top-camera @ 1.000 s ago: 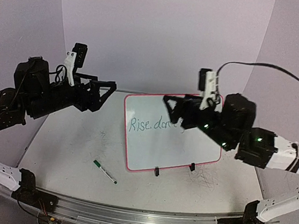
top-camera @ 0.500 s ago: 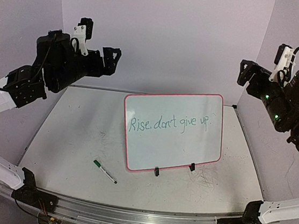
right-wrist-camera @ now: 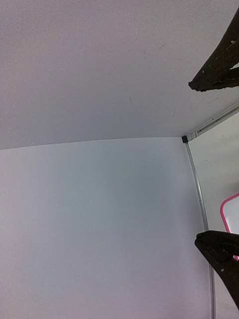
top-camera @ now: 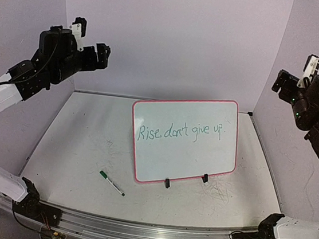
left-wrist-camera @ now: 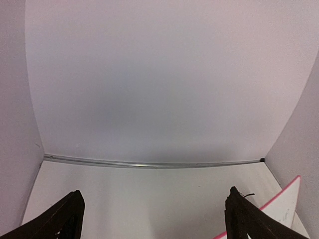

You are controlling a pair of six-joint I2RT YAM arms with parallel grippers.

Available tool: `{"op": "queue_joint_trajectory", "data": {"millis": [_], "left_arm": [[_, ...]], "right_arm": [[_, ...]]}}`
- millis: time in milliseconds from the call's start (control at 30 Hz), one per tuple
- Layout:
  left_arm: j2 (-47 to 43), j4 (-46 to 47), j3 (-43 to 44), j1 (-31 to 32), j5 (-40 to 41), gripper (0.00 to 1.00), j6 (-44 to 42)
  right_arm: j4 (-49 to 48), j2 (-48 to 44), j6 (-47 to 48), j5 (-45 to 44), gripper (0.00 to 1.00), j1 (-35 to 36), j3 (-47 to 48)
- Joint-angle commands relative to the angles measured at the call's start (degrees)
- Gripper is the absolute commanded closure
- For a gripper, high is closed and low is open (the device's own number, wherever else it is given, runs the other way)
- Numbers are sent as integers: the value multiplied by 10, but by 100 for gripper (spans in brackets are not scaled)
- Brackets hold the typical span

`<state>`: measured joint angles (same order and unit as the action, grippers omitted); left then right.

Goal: Write a sentence on the whiteboard
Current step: Reset both arms

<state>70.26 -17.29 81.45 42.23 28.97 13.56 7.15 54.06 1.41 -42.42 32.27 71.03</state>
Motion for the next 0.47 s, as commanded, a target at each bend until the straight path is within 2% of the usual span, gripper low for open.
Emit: {"op": "queue_joint_trajectory", "data": {"millis": [0,133,267,433], "left_arm": [[-10,-39,25,-74,-49,1,7],[-25,-57,23,-128,-58,1,3],[-26,-57,16,-184,-100,1,5],[-34,-56,10,-192,-123,1,17]], "right_arm": [[13,18,-61,81,2,-46,-5],[16,8,-66,71,2,-46,-10],[18,3,-69,65,2,-46,-14],[21,-12,-78,73,2,-46,-24]]}}
